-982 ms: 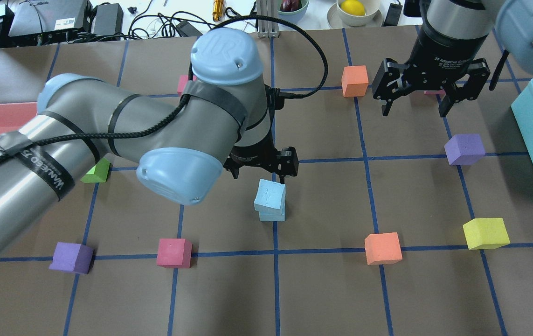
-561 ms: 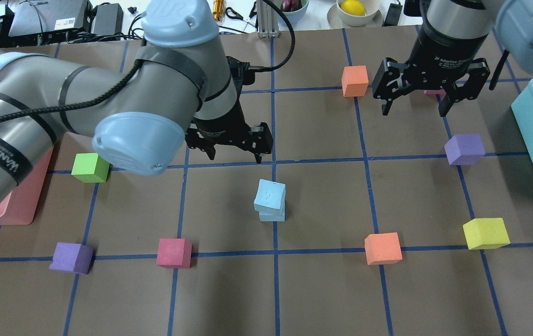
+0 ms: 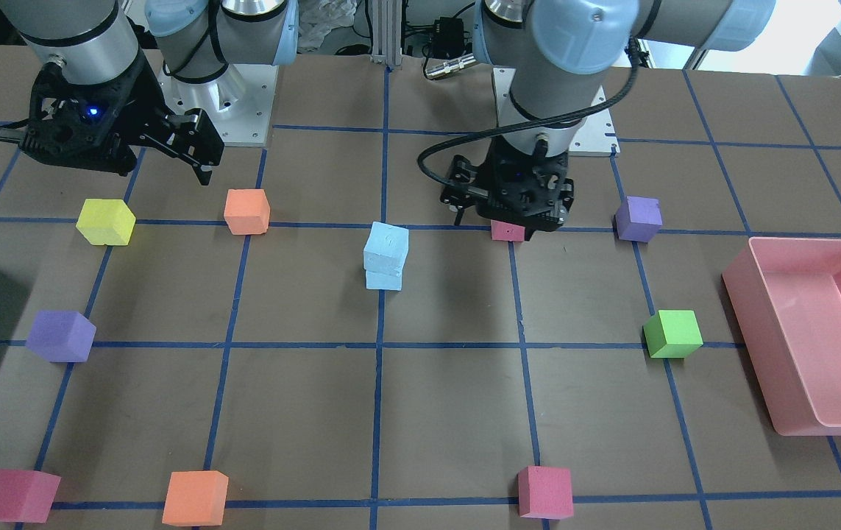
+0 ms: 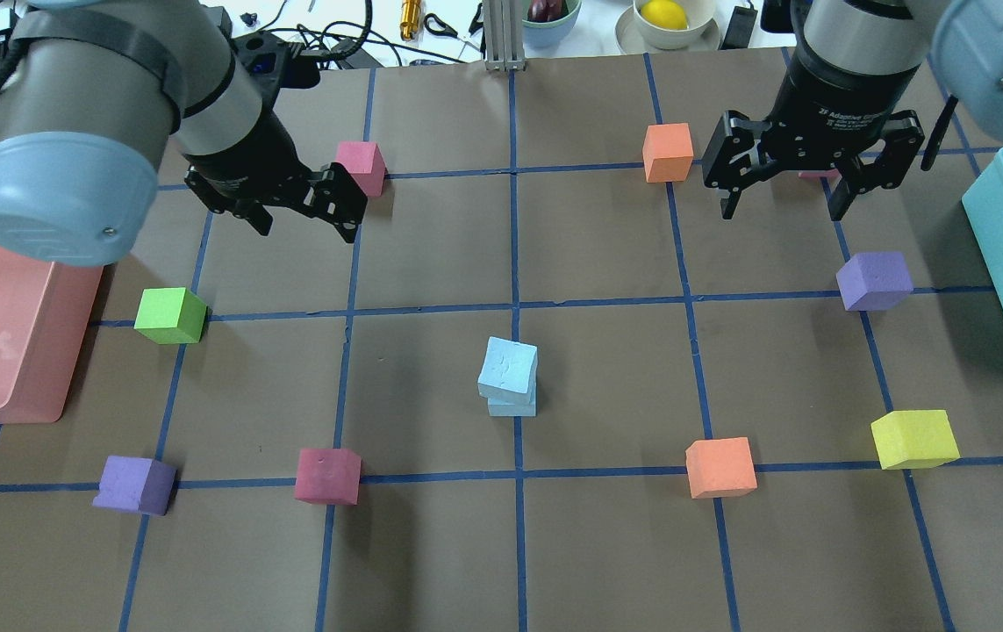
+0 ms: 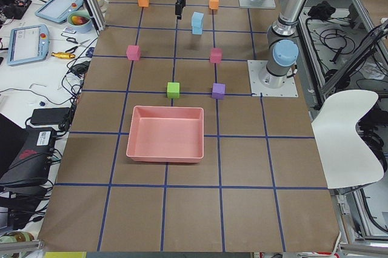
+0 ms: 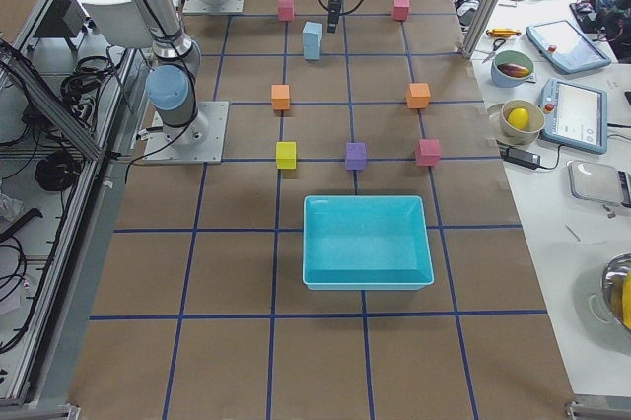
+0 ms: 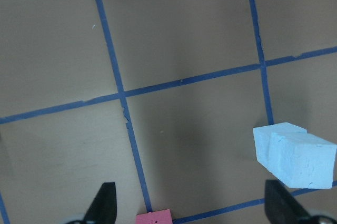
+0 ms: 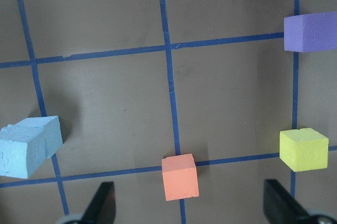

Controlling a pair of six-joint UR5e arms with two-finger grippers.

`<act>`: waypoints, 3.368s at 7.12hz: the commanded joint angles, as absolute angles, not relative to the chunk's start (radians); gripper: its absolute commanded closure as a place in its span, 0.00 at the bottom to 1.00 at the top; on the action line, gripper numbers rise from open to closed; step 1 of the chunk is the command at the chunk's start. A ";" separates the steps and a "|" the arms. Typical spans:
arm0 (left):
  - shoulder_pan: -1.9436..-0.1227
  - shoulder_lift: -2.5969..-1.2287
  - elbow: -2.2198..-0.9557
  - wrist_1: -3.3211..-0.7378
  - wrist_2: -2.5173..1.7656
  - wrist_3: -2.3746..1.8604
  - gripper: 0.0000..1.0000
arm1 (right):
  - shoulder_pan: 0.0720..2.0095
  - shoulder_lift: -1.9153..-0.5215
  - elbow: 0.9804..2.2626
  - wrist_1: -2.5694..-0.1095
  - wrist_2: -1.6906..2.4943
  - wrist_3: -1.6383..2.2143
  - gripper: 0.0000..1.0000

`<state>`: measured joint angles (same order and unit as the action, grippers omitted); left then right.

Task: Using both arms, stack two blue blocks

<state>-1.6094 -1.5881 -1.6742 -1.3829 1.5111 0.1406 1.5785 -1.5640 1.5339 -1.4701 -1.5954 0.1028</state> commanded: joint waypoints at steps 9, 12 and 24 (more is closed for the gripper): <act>-1.539 -1.482 -1.689 -1.440 1.583 0.179 0.00 | 1.578 -1.565 1.532 -1.534 -1.585 0.106 0.00; -1.536 -1.488 -1.721 -1.442 1.583 0.179 0.00 | 1.578 -1.565 1.532 -1.536 -1.585 0.106 0.00; -1.525 -1.443 -1.772 -1.439 1.586 0.186 0.00 | 1.578 -1.562 1.534 -1.540 -1.583 0.104 0.00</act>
<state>-1.5306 -1.4443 -1.7590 -1.4466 1.5839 0.1844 1.5785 -1.5616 1.5340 -1.5389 -1.5843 0.1043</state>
